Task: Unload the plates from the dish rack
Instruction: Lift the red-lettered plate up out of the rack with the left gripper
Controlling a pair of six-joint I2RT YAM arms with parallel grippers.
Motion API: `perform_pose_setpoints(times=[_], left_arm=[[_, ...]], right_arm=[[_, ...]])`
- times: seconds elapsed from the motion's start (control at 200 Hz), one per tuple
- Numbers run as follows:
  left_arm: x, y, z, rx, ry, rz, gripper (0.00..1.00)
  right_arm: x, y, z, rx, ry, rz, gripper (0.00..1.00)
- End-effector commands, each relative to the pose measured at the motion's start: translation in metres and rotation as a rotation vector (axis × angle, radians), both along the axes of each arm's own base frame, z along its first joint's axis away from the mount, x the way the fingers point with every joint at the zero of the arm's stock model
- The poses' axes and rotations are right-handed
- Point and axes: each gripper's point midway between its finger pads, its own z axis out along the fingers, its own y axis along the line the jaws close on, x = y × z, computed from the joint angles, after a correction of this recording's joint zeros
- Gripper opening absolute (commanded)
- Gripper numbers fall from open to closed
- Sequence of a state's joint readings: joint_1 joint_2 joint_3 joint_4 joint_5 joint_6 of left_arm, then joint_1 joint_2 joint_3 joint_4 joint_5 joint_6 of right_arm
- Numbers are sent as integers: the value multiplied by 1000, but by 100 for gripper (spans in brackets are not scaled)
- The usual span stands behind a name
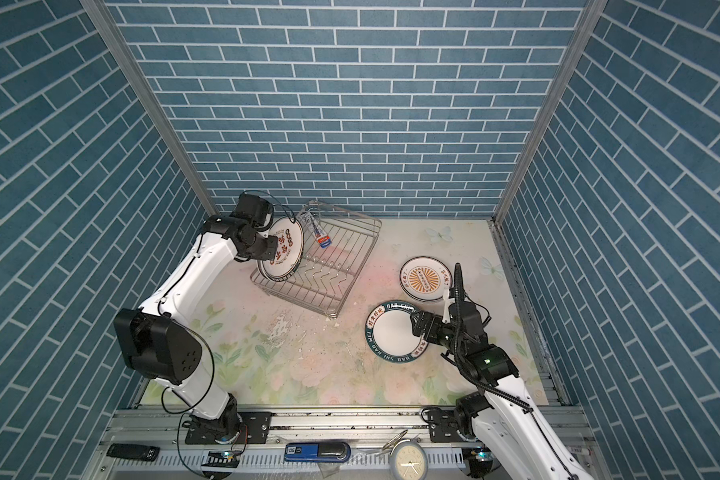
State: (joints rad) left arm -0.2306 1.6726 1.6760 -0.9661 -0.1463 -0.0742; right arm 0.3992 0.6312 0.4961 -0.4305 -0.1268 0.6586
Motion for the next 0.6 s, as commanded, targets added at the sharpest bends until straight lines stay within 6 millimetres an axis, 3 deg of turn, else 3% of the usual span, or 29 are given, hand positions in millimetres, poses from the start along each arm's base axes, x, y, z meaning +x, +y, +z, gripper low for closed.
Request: perform_pose_setpoints(times=[0.0, 0.595], left_arm=[[-8, -36, 17, -128, -36, -106, 0], [-18, -24, 52, -114, -161, -81, 0]], right_arm=[[0, 3, -3, 26, 9, -3, 99], [1, 7, -11, 40, 31, 3, 99]])
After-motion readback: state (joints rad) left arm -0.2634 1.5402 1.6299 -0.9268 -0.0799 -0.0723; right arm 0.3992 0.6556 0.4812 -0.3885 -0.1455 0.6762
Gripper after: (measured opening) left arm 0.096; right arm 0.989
